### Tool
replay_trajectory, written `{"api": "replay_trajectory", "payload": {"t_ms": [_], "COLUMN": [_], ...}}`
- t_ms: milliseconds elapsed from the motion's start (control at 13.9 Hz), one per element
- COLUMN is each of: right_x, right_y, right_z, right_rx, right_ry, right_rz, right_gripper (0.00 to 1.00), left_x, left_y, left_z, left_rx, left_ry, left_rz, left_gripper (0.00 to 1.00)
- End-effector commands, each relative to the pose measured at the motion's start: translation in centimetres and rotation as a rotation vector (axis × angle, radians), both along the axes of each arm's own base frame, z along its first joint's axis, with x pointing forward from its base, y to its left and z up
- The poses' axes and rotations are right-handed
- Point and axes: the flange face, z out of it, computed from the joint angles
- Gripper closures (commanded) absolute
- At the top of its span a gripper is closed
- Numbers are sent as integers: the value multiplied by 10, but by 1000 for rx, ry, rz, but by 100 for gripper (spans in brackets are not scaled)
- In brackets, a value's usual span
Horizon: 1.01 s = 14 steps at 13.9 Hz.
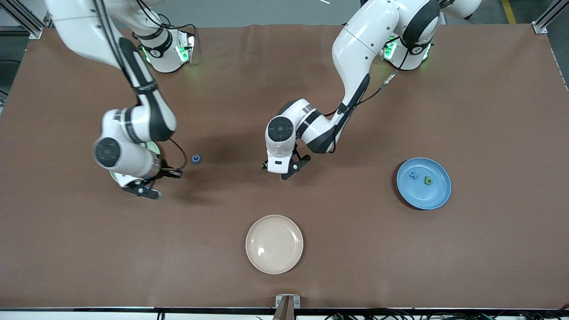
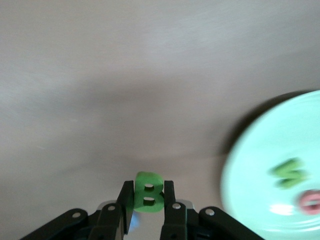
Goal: Sort upper and lower case letters into plates
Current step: 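Carry green B to the green plate while the left carries E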
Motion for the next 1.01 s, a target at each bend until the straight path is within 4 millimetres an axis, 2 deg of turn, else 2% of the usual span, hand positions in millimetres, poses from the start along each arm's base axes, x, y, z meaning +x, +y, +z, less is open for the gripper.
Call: {"api": "replay_trajectory", "payload": {"t_ms": [0, 215, 359, 431, 574, 790, 933], "right_x": [-37, -55, -57, -60, -64, -72, -76], "right_y": [-66, -130, -162, -173, -182, -187, -189], "right_z": [9, -7, -13, -23, -38, -51, -61], "right_rx": [50, 63, 40, 35, 37, 35, 19], "right_ry": [-22, -64, -139, -147, -136, -124, -138], "right_rz": [122, 221, 289, 324, 344, 335, 333], "right_gripper": [92, 92, 92, 92, 92, 91, 90], "left_x": [2, 3, 3, 8, 20, 54, 78], "left_y": [3, 5, 5, 8, 23, 71, 102], "left_z": [-2, 1, 3, 8, 25, 87, 116], "left_rx": [1, 8, 12, 14, 37, 61, 56], "left_ry": [3, 3, -6, -10, 13, 56, 45], "left_rz": [13, 15, 0, 3, -1, -36, 18], "left_gripper": [46, 73, 94, 100, 100, 100, 100]}}
